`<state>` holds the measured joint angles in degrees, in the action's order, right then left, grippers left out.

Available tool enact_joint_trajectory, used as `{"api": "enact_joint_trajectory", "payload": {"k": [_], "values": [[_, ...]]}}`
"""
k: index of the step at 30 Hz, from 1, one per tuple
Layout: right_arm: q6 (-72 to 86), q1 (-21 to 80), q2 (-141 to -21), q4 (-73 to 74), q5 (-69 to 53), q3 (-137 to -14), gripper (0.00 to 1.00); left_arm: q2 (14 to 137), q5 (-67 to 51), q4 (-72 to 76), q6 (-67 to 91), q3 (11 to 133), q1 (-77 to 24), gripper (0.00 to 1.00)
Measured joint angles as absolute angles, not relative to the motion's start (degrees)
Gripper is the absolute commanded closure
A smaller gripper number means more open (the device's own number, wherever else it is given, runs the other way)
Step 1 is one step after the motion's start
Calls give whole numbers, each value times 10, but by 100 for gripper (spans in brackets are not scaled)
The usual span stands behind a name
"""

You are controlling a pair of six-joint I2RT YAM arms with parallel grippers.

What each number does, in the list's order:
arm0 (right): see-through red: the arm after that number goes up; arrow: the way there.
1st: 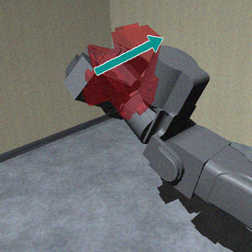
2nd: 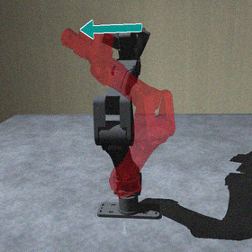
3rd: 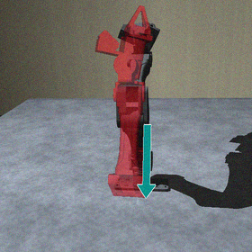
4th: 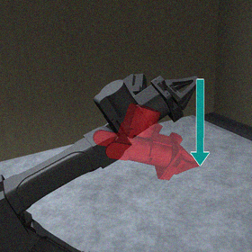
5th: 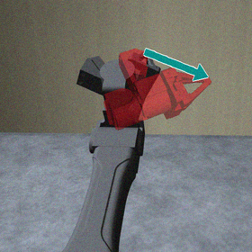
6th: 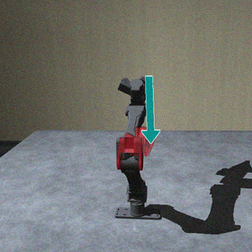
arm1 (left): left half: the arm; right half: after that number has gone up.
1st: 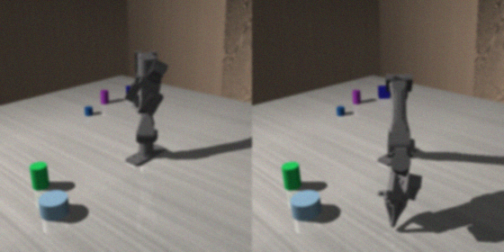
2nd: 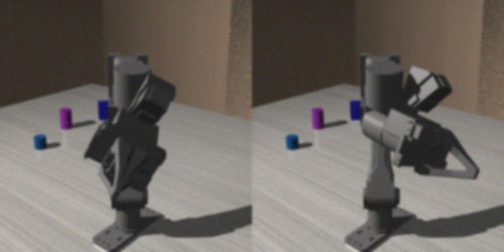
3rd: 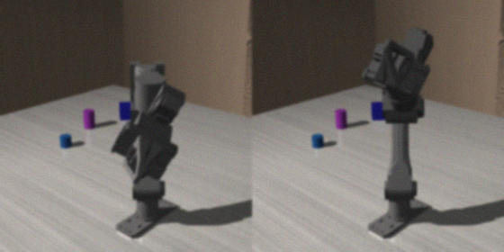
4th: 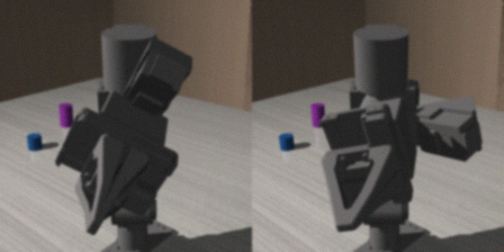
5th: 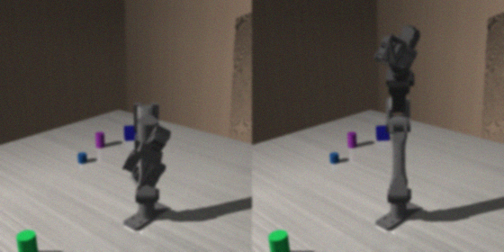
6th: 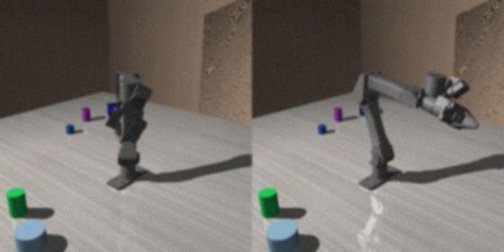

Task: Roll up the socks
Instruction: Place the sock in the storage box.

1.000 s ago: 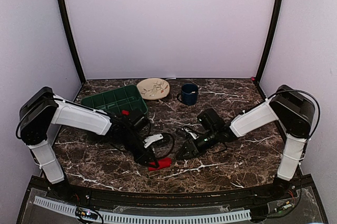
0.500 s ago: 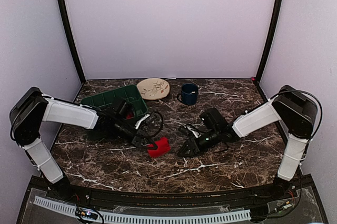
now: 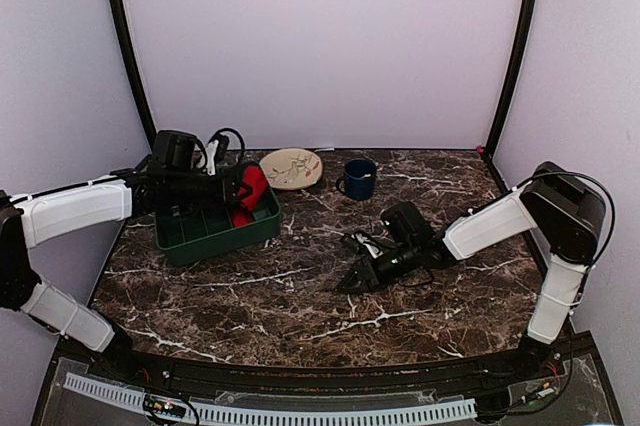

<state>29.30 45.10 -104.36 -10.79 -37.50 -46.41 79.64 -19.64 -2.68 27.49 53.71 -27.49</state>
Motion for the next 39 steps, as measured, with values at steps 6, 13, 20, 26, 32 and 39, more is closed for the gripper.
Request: {"api": "enact_joint_trajectory", "payload": {"k": [6,13,20,26,32,39], "values": [[295,450,-1044,-112,-374,-465,62,772,-35,-84,299,576,-254,100],[298,450,-1044,-126,-374,-466,62,806,79,-175,360,600,-253,100],[316,450,-1043,-162,-376,-467,62,824,159,-250,436,611,-253,100],[335,450,-1043,-202,-383,-467,62,843,189,-281,483,632,-253,100],[363,450,-1043,-249,-392,-463,62,874,197,-306,520,636,-256,100],[383,450,-1043,-286,-402,-460,61,914,209,-317,545,670,-274,100]]}}
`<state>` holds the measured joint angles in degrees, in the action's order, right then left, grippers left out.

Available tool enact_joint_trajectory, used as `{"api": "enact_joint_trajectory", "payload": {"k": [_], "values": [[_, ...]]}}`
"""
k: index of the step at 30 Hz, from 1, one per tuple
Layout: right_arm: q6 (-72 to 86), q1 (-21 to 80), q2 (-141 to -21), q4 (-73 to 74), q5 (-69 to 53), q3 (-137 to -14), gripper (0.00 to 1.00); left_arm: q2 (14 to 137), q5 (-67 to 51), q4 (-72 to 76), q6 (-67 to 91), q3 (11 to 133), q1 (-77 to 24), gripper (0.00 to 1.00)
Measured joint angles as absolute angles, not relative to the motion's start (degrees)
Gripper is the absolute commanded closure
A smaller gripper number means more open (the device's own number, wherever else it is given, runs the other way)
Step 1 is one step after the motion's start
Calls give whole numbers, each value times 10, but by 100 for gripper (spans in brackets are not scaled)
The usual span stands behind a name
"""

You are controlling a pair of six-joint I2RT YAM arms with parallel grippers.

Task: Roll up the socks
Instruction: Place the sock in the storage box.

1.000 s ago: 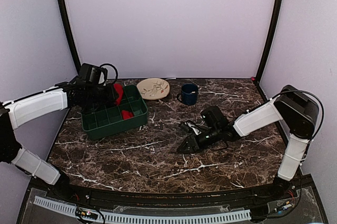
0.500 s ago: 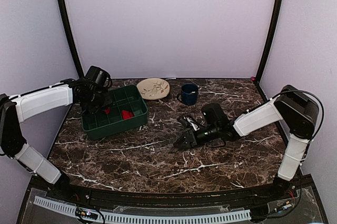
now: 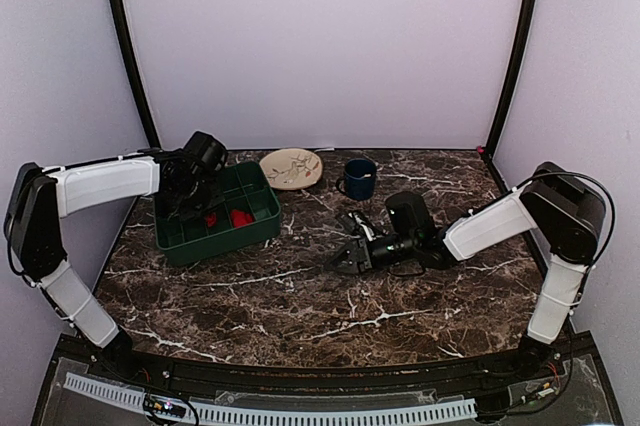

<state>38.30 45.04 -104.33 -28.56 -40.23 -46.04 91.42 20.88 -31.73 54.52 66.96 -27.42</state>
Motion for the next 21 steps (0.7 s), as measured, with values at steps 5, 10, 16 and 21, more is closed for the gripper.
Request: {"api": "enact_joint_trajectory", "payload": {"k": [5,10,16,21], "values": [[391,450,-1043,-301,-407,-453,61,944,216,-329,552,701,-281,100],[396,450,-1043,-309,-411,-448,61,959,224,-346,565,711,-284,100],[401,450,-1043,-322,-419,-448,61,959,239,-373,575,711,-285,100],[411,450,-1044,-335,-426,-449,60,959,249,-384,569,713,-285,100]]}}
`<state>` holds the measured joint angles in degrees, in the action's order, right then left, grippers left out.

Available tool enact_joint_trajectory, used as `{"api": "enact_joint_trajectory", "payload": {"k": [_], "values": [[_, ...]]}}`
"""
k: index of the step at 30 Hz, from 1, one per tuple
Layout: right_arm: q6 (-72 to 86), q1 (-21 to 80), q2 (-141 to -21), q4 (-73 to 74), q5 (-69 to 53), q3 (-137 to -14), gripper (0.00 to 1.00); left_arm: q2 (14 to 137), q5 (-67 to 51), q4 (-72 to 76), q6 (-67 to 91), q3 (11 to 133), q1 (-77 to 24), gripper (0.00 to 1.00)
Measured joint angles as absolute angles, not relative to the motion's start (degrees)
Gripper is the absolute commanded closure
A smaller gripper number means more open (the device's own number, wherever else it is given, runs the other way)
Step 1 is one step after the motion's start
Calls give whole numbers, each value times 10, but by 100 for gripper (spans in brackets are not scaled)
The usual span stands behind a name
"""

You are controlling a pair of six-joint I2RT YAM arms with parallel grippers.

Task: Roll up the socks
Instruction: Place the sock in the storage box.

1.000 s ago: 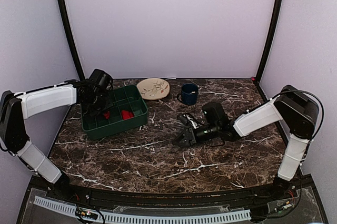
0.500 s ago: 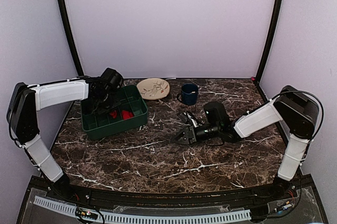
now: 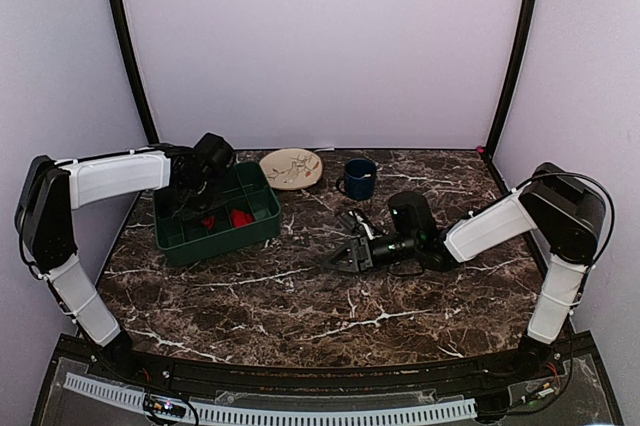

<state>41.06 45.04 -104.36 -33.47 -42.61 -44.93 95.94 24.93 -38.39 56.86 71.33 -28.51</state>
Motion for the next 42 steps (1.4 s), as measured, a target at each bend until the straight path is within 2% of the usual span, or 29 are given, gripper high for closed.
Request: {"api": "enact_joint_trajectory", "payload": {"k": [26,42], "values": [[422,450,-1055,-343,-437,-459,59,1033,249,-384,536,739,-291,100],[423,450,-1060,-340,-437,-470,59,1043,201,-305,512,721,-282,100]]}}
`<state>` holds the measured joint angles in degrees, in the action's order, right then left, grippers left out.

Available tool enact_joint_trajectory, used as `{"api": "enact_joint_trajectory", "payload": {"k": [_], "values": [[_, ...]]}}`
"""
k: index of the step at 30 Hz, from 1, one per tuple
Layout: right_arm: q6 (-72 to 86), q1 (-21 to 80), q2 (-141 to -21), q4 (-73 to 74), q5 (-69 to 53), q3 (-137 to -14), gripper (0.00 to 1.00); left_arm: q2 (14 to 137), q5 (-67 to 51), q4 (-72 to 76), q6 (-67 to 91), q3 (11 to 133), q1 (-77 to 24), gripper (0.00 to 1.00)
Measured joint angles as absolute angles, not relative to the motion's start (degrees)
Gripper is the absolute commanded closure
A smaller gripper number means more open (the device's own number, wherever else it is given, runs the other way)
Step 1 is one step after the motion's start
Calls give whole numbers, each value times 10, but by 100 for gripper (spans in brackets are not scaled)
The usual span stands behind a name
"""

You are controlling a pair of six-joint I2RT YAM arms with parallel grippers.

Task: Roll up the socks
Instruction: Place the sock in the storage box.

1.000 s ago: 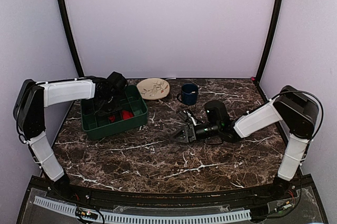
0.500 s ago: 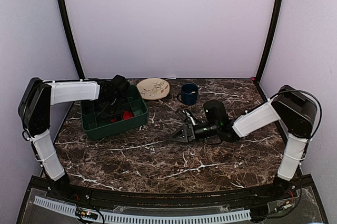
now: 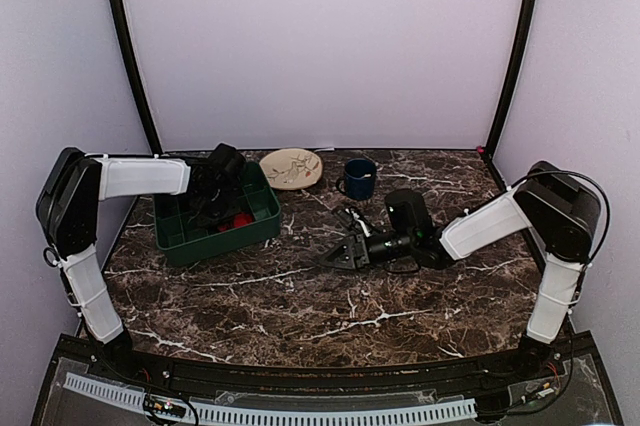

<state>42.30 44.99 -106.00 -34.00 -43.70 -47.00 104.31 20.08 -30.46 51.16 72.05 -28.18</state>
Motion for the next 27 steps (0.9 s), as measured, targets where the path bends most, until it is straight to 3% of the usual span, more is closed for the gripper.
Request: {"api": "enact_joint_trajectory", "payload": {"k": [14,18,20,22,27], "values": [[423,450,-1063,-326,-437,-491,58,1044,149,-246,484,669,-254,100],[423,450,-1068,-324,-437,-498,58,1044,127,-223,474,657,-244,82],[423,450,-1072,-324,-437,-500,58,1044,116,-213,468,652,-241,58],[423,450,-1074,-322,-437,-502,58,1042,112,-202,462,652,-237,45],[423,450,-1081,-317,-437,-507,58,1004,128,-208,458,658,-227,37]]}}
